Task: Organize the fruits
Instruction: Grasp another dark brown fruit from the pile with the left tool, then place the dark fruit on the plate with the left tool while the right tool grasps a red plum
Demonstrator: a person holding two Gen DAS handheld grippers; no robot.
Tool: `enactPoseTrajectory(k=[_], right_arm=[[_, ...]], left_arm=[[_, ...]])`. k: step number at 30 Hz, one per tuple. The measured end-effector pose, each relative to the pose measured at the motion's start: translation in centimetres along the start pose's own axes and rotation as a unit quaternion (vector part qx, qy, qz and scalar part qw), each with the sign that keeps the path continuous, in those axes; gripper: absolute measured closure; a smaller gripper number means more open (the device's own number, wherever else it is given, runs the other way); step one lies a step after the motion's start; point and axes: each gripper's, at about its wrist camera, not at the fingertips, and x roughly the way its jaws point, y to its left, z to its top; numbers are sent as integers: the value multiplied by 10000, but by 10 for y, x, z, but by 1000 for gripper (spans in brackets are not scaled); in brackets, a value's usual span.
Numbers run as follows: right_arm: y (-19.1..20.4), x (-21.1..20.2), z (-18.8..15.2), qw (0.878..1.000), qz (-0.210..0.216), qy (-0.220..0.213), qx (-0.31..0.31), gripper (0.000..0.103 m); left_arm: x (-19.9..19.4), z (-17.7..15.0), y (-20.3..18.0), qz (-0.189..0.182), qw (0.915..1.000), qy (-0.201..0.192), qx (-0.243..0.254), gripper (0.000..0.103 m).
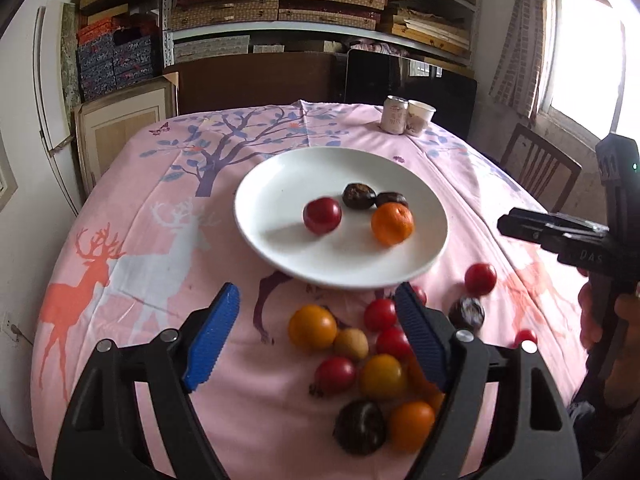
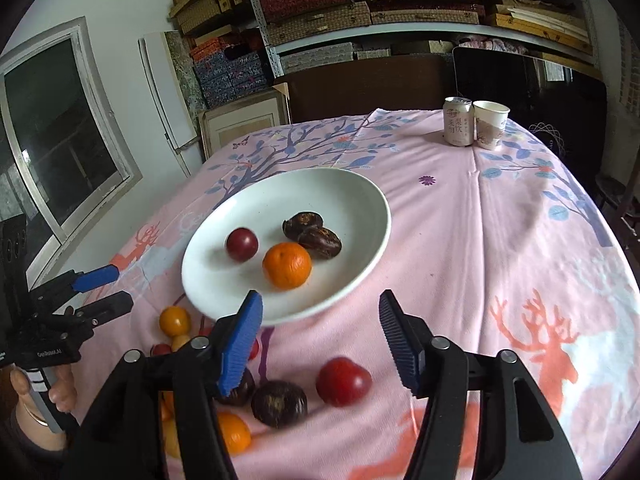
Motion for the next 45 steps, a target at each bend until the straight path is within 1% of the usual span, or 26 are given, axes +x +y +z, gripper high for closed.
enactPoseTrajectory(k=[2, 5, 7, 9, 11, 12, 13, 16, 20, 22, 24, 27, 30, 32, 34, 39, 42, 43, 45], right_arm=[[-7, -16, -18, 10000, -70, -5, -14, 38], [-21, -29, -42, 9998, -21, 124, 150, 38], [-28, -36, -58, 9995, -64, 151, 260, 38], [-34, -40, -71, 9990, -34, 183, 408, 38], [-38, -41, -82, 9982, 20, 259, 533, 38], [-38, -42, -85, 9980, 34, 298, 548, 38], [-37, -41, -89, 9980, 37, 338, 534, 38], [-35, -39, -97, 9980, 8, 442, 455, 38], [-31, -35, -98, 9978, 30, 501, 434, 38], [-27, -34, -98, 9978, 65, 518, 407, 38], [-22, -34, -98, 9980, 88, 529, 332, 38], [-17, -32, -98, 9979, 127, 579, 243, 38], [-14, -29, -100, 9973, 216, 668, 204, 38], [-10, -27, -100, 9972, 238, 699, 133, 38], [-4, -25, -101, 9972, 237, 714, 21, 38], [8, -17, -95, 9969, 231, 727, -215, 38], [12, -5, -91, 9963, 271, 792, -192, 38], [14, 0, -90, 9959, 266, 839, -186, 39], [17, 9, -90, 9948, 263, 957, -219, 45]], left_arm=[[-10, -21, -4, 39, 9998, 64, 192, 26], [-20, -51, -12, 72, 9987, 173, 475, 26], [-27, -64, -15, 103, 9981, 126, 590, 26], [-27, -74, -16, 146, 9978, 168, 620, 26], [-21, -82, -15, 58, 9976, 366, 577, 34], [-16, -85, -15, -22, 9971, 492, 584, 41], [-12, -90, -17, -57, 9963, 585, 632, 44], [0, -99, -26, 48, 9937, 718, 863, 46], [11, -92, -32, 74, 9947, 670, 771, 49], [15, -88, -35, 64, 9950, 625, 770, 57], [19, -85, -38, 94, 9949, 614, 794, 60], [23, -83, -45, 223, 9936, 587, 940, 60], [22, -79, -46, 340, 9941, 474, 916, 47], [22, -78, -46, 248, 9946, 474, 894, 48], [23, -78, -44, 177, 9947, 501, 878, 61], [11, -79, -34, -74, 9978, 347, 552, 61], [2, -81, -24, -199, 9990, 264, 289, 61], [-1, -82, -22, -207, 9992, 254, 247, 61], [-7, -83, -20, -183, 9994, 215, 218, 61]])
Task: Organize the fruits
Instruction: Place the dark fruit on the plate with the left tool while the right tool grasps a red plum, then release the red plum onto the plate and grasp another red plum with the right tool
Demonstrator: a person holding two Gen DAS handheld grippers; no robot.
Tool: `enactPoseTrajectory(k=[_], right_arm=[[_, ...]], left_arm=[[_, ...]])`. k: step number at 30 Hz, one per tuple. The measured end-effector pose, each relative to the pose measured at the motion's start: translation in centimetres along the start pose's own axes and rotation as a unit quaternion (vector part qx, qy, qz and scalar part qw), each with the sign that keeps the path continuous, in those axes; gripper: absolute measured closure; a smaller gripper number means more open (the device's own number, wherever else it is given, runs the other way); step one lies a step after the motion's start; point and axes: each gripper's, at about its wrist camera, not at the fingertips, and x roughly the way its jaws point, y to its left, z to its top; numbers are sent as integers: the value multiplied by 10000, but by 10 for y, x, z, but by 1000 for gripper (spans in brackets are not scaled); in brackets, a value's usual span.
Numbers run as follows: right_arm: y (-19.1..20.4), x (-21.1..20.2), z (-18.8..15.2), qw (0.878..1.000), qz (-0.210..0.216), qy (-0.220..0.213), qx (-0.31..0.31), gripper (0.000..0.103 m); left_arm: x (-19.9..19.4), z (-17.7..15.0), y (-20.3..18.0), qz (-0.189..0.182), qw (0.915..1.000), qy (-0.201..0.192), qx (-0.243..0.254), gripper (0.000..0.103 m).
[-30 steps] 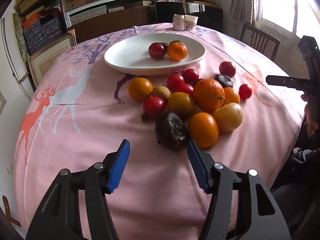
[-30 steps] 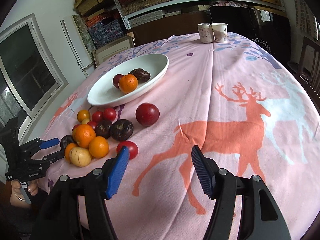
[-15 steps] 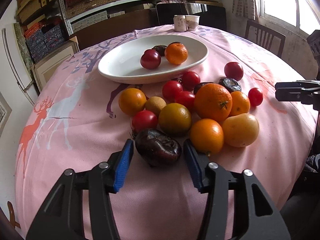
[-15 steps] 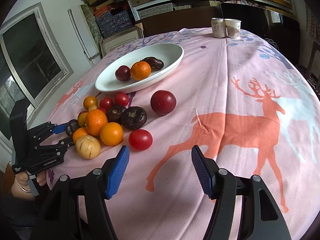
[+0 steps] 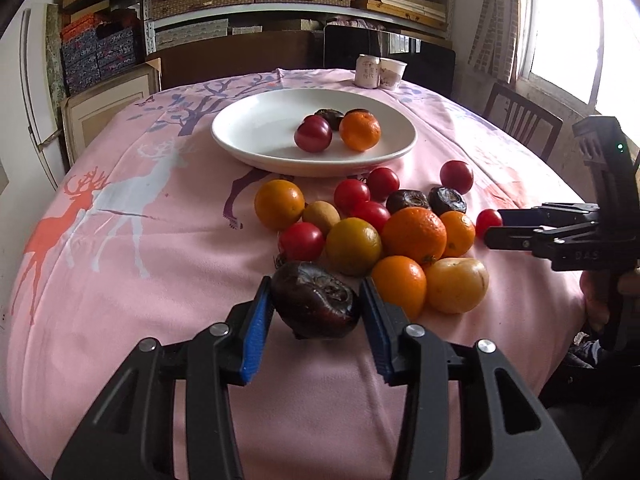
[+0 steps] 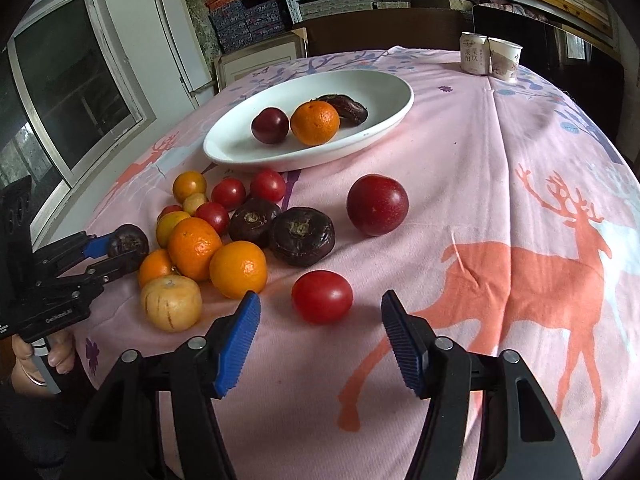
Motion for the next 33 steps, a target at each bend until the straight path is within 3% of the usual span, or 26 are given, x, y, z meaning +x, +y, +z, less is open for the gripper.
enactPoseTrajectory(k=[2, 4, 6, 11, 16, 20, 26, 27, 28, 30, 33], right_arm=[[3, 2, 0, 10000, -52, -33, -63, 47], [3, 3, 0, 10000, 46, -31, -26, 65], [1, 3, 1, 10000, 66, -26, 14, 71], [-1, -7, 6, 9999, 116, -99, 9, 72], [-4, -20, 54, 9990, 245, -375, -29, 70], [-10, -6, 112, 9983, 350, -462, 105, 70], [-26, 36, 165, 9980, 334, -241, 478, 66], [-27, 35, 164, 9978, 315, -269, 510, 64], [-25, 32, 161, 9979, 313, -317, 468, 62], [-22, 24, 150, 9987, 191, -345, 321, 62], [-15, 23, 128, 9999, 41, -142, 42, 62]], left_arm=[[-7, -1, 1, 13, 10000, -54, 1, 61], [-12, -2, 3, 26, 10000, -92, -3, 61], [-17, -1, 4, 20, 9999, -151, -8, 61], [-23, 12, 10, -140, 9994, -286, -157, 61], [-11, 62, 13, -254, 9986, -452, -119, 61], [24, 113, 23, -155, 9985, -487, -204, 60], [92, 161, 53, -183, 9972, 17, -730, 59], [95, 165, 54, -124, 9973, 19, -725, 51], [95, 165, 55, -109, 9972, 8, -744, 33], [88, 165, 58, -62, 9962, -111, -864, 14], [71, 160, 57, 70, 9960, -334, -830, 14]])
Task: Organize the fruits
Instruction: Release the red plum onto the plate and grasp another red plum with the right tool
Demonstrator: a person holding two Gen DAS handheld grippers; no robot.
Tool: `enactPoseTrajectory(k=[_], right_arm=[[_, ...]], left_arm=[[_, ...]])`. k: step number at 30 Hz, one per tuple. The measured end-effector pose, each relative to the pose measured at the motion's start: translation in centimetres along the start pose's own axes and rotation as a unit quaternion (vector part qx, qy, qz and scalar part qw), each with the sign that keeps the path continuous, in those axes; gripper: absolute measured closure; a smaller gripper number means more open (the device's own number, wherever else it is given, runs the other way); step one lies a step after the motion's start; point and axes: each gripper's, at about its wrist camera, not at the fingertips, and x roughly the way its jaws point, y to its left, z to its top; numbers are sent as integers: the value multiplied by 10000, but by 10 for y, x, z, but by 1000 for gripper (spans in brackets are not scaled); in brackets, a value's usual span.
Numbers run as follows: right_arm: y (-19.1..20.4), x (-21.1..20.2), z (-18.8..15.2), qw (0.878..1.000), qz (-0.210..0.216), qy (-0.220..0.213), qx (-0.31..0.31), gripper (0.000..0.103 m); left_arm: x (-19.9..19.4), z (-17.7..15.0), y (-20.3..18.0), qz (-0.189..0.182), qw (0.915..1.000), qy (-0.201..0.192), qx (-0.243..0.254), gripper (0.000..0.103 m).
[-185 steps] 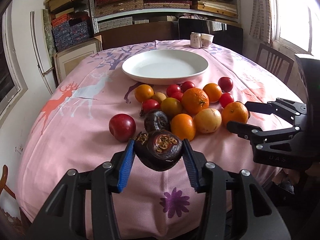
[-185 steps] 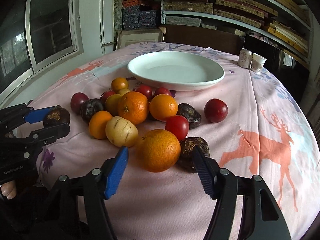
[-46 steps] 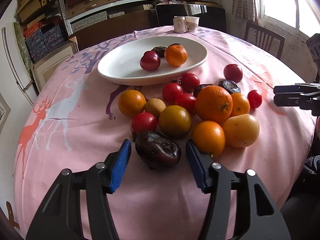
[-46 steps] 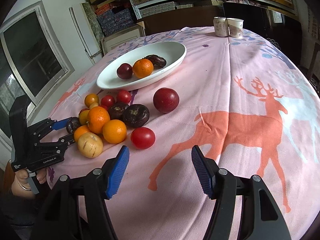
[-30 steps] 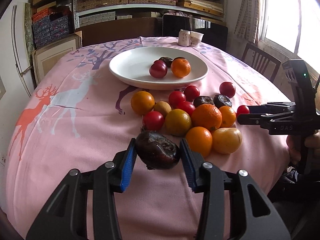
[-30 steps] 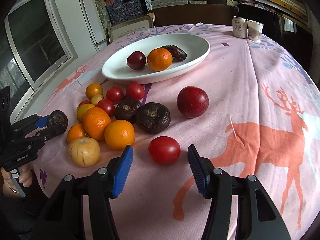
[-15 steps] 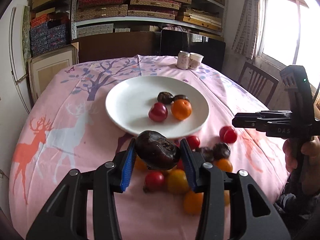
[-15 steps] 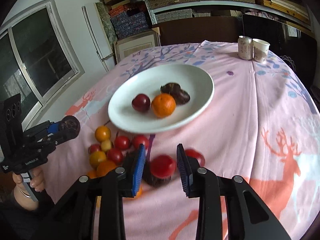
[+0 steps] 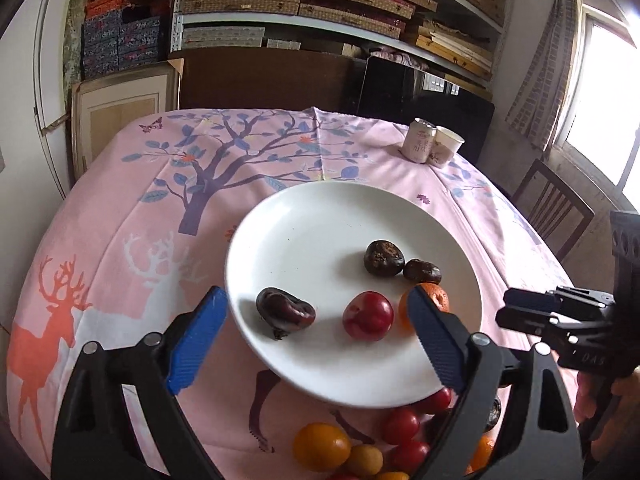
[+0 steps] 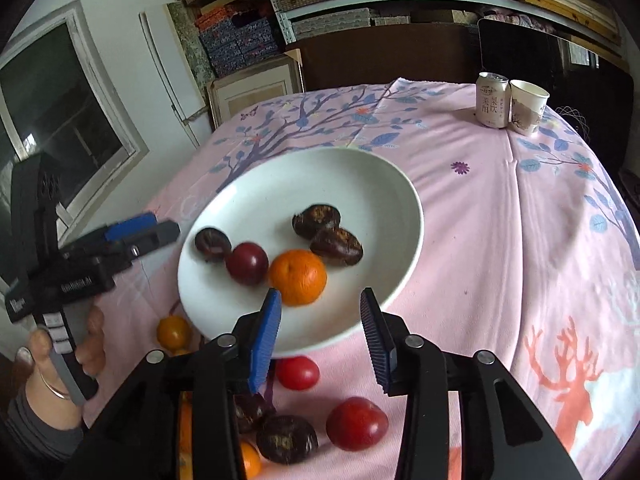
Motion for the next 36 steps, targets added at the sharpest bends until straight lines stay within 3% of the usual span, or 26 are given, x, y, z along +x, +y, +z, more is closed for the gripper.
enactPoseTrajectory(k=[5, 7, 11, 18, 23, 25, 29, 36], right_arm=[[27, 20, -31, 9937, -311, 366, -1015, 62], [38, 31, -36, 9904, -284, 540, -1243, 64], [51, 51, -41, 9831, -730, 727, -1510, 64], [47, 52, -38, 9845, -685, 804, -1401, 64], [50, 59, -34, 9812, -663, 917, -1566, 69], [51, 56, -35, 9814, -629, 914, -1569, 73], [45, 42, -39, 9887, -335, 746, -1260, 73], [33, 1, -47, 9964, 25, 294, -794, 73]], left_arm=[[-33, -17, 1, 4, 9997, -259, -21, 14], [-42, -25, 3, 42, 9995, -303, -26, 14], [-56, -38, 9, 51, 9995, -309, -91, 15], [-66, -49, 19, 26, 9995, -297, -139, 15], [-63, -73, 6, 258, 9992, -44, 313, 15], [-59, -87, 1, 268, 9981, 168, 530, 23], [-56, -114, -6, 206, 9948, 462, 886, 23], [-53, -131, -21, 159, 9893, 547, 1346, 31]])
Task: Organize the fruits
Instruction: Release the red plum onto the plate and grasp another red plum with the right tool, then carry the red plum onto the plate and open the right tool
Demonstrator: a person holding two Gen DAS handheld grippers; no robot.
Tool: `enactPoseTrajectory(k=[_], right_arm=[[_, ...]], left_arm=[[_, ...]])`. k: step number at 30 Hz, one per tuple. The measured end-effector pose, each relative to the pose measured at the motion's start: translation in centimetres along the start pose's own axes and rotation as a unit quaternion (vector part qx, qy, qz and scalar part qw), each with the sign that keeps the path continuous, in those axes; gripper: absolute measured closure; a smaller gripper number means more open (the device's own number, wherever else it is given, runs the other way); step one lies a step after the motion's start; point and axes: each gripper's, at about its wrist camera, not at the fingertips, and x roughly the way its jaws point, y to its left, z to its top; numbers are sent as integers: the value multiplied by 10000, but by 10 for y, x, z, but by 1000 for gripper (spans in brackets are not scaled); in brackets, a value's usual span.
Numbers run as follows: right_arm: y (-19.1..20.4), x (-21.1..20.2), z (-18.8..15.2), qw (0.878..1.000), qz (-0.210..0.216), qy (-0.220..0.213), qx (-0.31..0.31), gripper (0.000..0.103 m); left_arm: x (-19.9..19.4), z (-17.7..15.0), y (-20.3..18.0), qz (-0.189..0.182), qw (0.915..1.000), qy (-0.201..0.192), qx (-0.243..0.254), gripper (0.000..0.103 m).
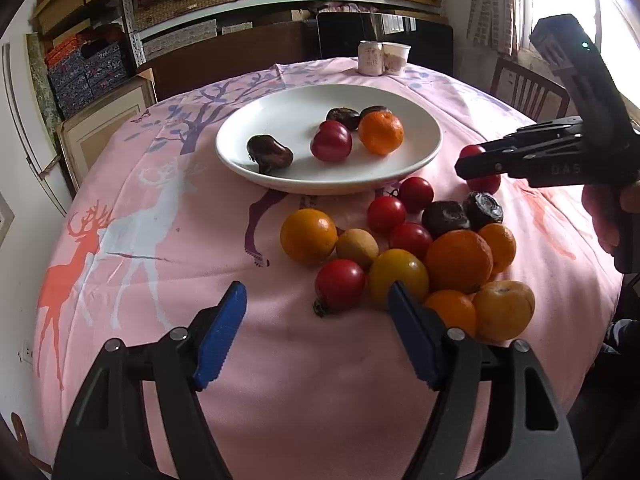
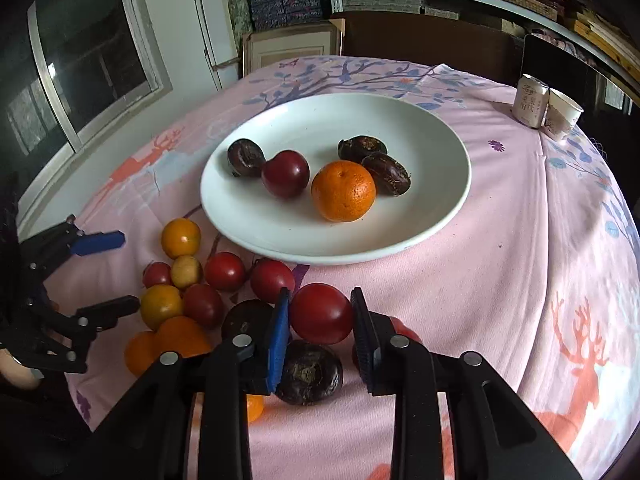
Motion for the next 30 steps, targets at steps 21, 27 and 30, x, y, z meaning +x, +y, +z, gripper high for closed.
enactPoseTrajectory(k=[21, 27, 30], right_arm=[[-9, -39, -27, 9982, 342, -326, 364, 73], [-15, -41, -30, 9972, 411, -371, 499, 73], [-17, -47, -20, 9965, 448, -473, 517, 73]], left_arm=[[28, 11, -2, -405, 9980, 391, 273, 74], [25, 12, -1, -351, 9984, 374, 219, 76], [1, 22, 5, -521, 9986, 59, 61, 76]])
